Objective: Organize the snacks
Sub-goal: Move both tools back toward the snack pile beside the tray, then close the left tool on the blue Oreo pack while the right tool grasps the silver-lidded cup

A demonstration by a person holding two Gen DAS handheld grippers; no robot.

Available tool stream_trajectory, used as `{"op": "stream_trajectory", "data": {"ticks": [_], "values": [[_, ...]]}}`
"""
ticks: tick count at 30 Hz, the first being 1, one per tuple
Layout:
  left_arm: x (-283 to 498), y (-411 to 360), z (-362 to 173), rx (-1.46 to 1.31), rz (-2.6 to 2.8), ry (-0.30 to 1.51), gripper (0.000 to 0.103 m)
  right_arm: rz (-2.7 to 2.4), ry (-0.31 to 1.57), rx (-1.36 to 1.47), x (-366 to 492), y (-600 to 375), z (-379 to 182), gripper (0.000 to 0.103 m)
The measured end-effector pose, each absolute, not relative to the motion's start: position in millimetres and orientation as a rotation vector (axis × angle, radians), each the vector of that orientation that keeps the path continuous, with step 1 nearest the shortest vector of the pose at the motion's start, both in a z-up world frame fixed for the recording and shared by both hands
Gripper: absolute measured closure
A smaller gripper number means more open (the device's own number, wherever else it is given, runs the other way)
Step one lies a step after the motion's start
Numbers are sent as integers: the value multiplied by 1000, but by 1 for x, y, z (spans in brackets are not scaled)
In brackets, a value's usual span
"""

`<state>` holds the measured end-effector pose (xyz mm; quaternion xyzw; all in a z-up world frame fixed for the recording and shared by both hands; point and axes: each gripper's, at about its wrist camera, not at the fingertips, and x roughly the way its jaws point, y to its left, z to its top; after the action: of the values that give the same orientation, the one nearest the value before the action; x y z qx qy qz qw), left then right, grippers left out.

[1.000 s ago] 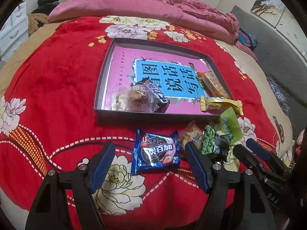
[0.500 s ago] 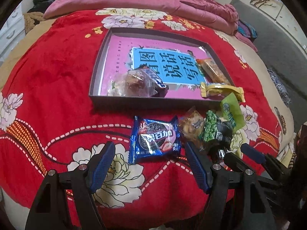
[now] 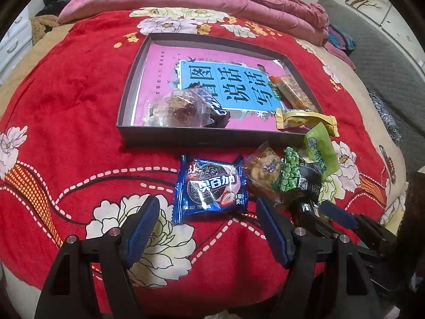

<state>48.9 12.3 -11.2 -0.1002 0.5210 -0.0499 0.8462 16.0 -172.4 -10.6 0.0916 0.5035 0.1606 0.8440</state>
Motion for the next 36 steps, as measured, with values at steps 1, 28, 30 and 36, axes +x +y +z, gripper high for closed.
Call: {"op": "stream_trajectory", "data": {"ticks": [1,28,30,36], "values": [[49,12,-12,-211,-106,1100,27,341,1070,193,17,-171,-12,54],[71,4,-41,-228,-79,1191,27,341,1080,144,32,-160,-28,75],[73,3,-43,-229,-80,1200,27,352,1081,156,34,-160,-29,75],[79,-1,-48,-225,-72,1212,27,356,1067,216,32,-172,-24,76]]}}
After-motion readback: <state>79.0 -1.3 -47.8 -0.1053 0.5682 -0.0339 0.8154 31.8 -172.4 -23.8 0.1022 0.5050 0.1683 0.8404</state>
